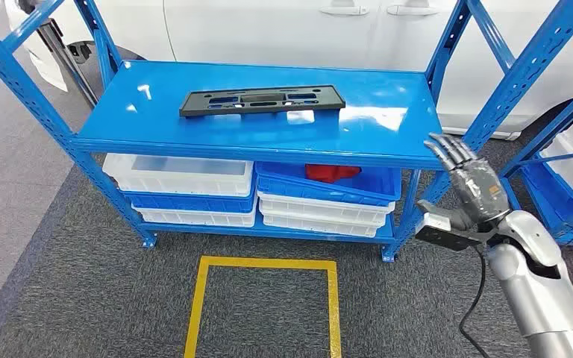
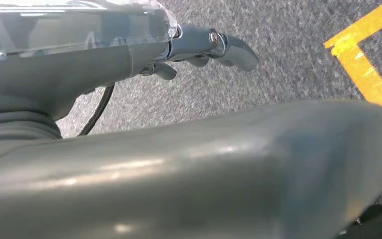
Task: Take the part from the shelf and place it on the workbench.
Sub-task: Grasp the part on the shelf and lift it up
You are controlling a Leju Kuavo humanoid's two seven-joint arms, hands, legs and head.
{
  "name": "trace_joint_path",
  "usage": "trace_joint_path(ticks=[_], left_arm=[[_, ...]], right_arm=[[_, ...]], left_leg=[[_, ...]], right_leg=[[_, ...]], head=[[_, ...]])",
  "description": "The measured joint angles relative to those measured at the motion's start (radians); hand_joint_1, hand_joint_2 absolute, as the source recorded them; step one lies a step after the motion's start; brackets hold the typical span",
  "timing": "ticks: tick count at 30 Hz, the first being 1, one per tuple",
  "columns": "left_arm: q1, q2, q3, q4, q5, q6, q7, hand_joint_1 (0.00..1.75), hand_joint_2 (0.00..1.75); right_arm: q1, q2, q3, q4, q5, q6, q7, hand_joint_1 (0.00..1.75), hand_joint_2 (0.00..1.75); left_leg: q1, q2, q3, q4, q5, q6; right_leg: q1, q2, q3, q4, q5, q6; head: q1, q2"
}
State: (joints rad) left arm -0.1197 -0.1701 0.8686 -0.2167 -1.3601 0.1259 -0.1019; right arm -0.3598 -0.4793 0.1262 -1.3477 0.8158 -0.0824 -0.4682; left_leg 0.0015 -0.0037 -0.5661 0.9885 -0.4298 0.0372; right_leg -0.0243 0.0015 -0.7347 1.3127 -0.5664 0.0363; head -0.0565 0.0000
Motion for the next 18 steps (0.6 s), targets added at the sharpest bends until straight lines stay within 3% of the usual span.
trace_joint_path(ticks=[2,4,6,9,11,14,15,16,17,18], left_arm=[[0.0,0.0,0.0,0.0,0.001,-0.001,0.0,0.0,0.0],[-0.001,-0.001,0.0,0.0,0.003,-0.006,0.0,0.0,0.0],[-0.006,-0.002,0.0,0.0,0.008,-0.019,0.001,0.0,0.0],[-0.011,-0.002,0.002,0.0,0.016,-0.039,0.002,0.0,0.0],[-0.011,-0.002,0.004,0.0,0.02,-0.047,0.002,0.0,0.0],[-0.01,-0.002,0.006,0.0,0.023,-0.058,0.002,0.0,0.0],[-0.009,-0.002,0.006,0.0,0.024,-0.063,0.002,0.0,0.0],[-0.009,-0.002,0.006,0.0,0.025,-0.068,0.002,0.0,0.0],[-0.009,-0.002,0.006,0.0,0.026,-0.071,0.002,0.0,0.0],[-0.01,-0.002,0.006,0.0,0.027,-0.074,0.002,0.0,0.0]], right_arm=[[-0.012,-0.004,0.029,-0.018,-0.002,0.004,0.005,0.0,0.0],[-0.053,-0.012,0.091,-0.042,-0.011,0.016,0.017,0.0,0.0],[-0.106,-0.016,0.157,-0.051,-0.019,0.031,0.028,0.0,0.0],[-0.146,-0.015,0.239,-0.057,-0.016,0.031,0.038,0.0,0.0],[-0.157,-0.015,0.278,-0.06,-0.005,0.015,0.043,0.0,0.0],[-0.171,-0.011,0.329,-0.056,0.008,-0.002,0.045,0.0,0.0],[-0.182,-0.008,0.349,-0.051,0.011,-0.001,0.045,0.0,0.0],[-0.197,-0.005,0.369,-0.043,0.011,0.001,0.046,0.0,0.0],[-0.216,-0.001,0.387,-0.034,0.01,0.005,0.046,0.0,0.0],[-0.237,0.003,0.403,-0.025,0.007,0.01,0.047,0.0,0.0]], left_leg=[[0.002,0.0,0.0,0.006,-0.004,-0.005],[0.003,0.001,-0.002,0.02,-0.014,-0.016],[0.001,0.002,-0.007,0.032,-0.022,-0.028],[0.003,0.002,-0.009,0.036,-0.025,-0.042],[0.007,0.001,-0.025,0.074,-0.052,-0.052],[0.009,0.001,-0.112,0.259,-0.141,-0.061],[0.01,0.001,-0.137,0.309,-0.154,-0.062],[0.01,0.001,-0.145,0.322,-0.147,-0.061],[0.009,0.001,-0.135,0.296,-0.122,-0.058],[0.009,0.001,-0.107,0.236,-0.086,-0.053]], right_leg=[[-0.004,-0.001,0.028,-0.063,0.042,0.003],[-0.01,-0.001,0.088,-0.194,0.108,0.008],[-0.008,0.003,0.119,-0.267,0.13,-0.001],[-0.002,0.004,0.12,-0.274,0.129,-0.023],[-0.003,0.0,0.122,-0.279,0.131,-0.038],[0.001,-0.004,0.121,-0.281,0.132,-0.05],[0.003,-0.003,0.12,-0.28,0.132,-0.051],[0.004,-0.002,0.12,-0.28,0.133,-0.052],[0.006,-0.001,0.121,-0.28,0.133,-0.052],[0.007,0.0,0.122,-0.28,0.133,-0.052]], head=[[0.0,0.0],[0.0,0.0],[0.0,0.0],[0.0,0.0],[0.0,0.0],[0.0,0.0],[0.0,0.0],[0.0,0.0],[0.0,0.0],[0.0,0.0]])
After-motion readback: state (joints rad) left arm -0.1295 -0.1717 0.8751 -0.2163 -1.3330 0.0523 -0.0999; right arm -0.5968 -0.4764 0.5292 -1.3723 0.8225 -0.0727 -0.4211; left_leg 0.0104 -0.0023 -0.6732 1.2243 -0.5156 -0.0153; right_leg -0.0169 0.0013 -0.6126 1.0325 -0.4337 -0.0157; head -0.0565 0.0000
